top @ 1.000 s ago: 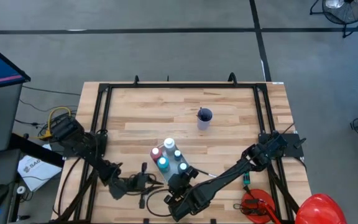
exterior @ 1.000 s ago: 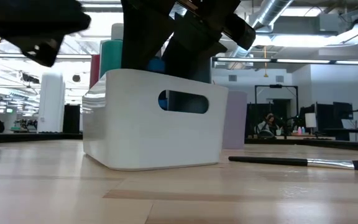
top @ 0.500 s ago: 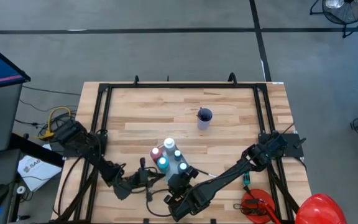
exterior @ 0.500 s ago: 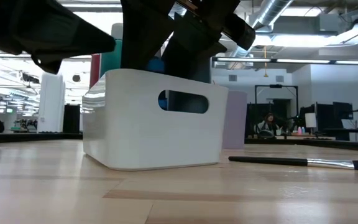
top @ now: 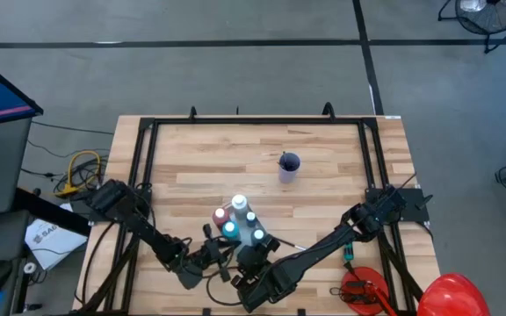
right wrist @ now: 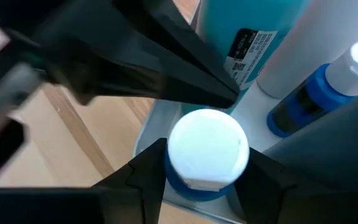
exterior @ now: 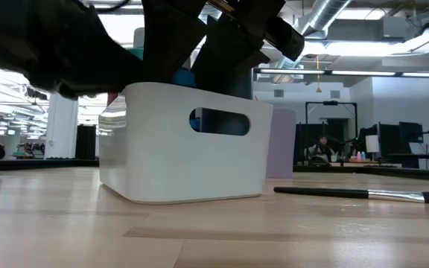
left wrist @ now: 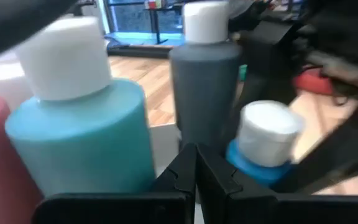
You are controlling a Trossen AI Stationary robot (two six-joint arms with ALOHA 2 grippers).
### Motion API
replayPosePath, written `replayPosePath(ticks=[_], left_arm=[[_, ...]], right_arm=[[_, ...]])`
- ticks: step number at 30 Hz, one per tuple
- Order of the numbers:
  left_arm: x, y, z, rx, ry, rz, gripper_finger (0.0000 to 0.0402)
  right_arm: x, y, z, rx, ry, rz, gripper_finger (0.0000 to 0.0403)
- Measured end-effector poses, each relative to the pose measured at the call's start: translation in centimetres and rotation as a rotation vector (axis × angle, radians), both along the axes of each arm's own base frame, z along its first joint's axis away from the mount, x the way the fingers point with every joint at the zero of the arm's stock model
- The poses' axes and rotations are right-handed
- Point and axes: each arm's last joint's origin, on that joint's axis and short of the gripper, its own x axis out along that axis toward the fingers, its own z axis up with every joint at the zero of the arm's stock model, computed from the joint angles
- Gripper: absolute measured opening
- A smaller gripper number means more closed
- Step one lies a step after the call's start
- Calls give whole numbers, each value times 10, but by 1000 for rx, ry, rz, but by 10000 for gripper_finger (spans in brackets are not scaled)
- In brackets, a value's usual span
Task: Pick & Place Paint Supplies
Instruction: Put the black blue paint bottle into the white bin, then adjust the white bin on the table
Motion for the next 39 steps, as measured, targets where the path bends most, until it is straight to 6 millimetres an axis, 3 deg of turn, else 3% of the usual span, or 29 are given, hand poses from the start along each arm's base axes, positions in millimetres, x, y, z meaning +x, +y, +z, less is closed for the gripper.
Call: replayPosePath(ticks=[7, 20, 32, 39], left_arm=[[12, 14, -3, -69, 35, -4, 0], [9, 11, -5, -58, 43, -8, 0], [9, 11, -6, -60, 57, -25, 0], [9, 11, -6, -62, 59, -30, 0]], right_arm=[[0, 0, 0, 1, 0, 0, 152], [0, 0, 0, 0, 1, 2, 161], [0, 0, 0, -3, 3, 2, 235], [0, 1, 0, 3, 3, 4, 240]])
